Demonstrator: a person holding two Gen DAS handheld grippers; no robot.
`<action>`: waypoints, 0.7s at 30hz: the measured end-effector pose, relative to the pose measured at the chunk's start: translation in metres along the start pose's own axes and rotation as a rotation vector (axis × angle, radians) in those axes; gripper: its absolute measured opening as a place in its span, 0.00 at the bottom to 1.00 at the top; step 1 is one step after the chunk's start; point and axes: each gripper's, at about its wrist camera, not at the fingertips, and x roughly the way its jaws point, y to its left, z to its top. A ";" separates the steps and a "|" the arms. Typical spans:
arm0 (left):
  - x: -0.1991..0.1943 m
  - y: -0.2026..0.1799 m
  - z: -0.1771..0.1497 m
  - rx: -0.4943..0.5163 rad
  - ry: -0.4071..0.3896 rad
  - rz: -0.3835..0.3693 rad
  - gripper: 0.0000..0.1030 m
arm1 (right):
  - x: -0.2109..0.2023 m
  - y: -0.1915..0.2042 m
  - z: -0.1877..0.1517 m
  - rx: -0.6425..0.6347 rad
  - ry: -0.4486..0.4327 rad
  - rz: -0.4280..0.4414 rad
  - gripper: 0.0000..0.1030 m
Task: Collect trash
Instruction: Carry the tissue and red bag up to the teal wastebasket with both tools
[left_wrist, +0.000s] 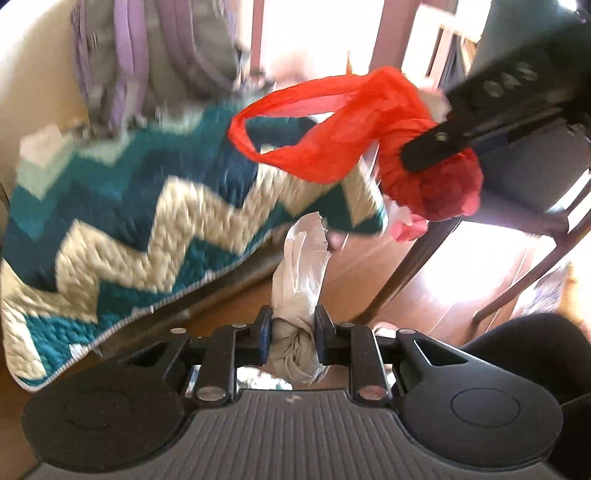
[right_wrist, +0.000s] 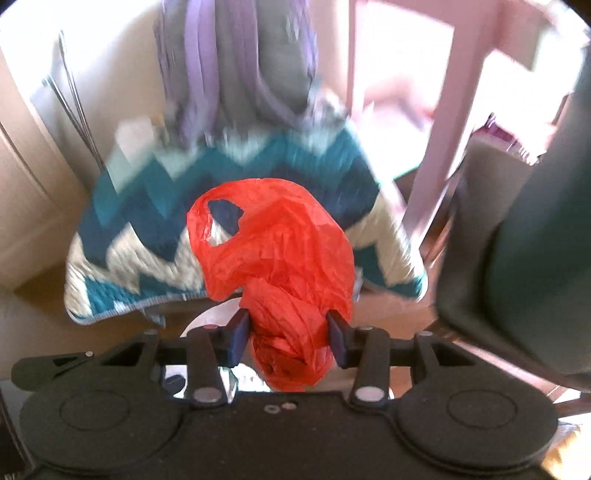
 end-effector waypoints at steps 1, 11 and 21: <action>-0.013 -0.003 0.005 0.005 -0.023 -0.002 0.22 | -0.022 -0.006 0.000 0.005 -0.034 0.004 0.42; -0.117 -0.064 0.082 0.093 -0.274 -0.044 0.22 | -0.166 -0.059 0.001 0.096 -0.330 -0.029 0.42; -0.174 -0.148 0.172 0.188 -0.444 -0.144 0.22 | -0.238 -0.136 0.025 0.175 -0.535 -0.201 0.42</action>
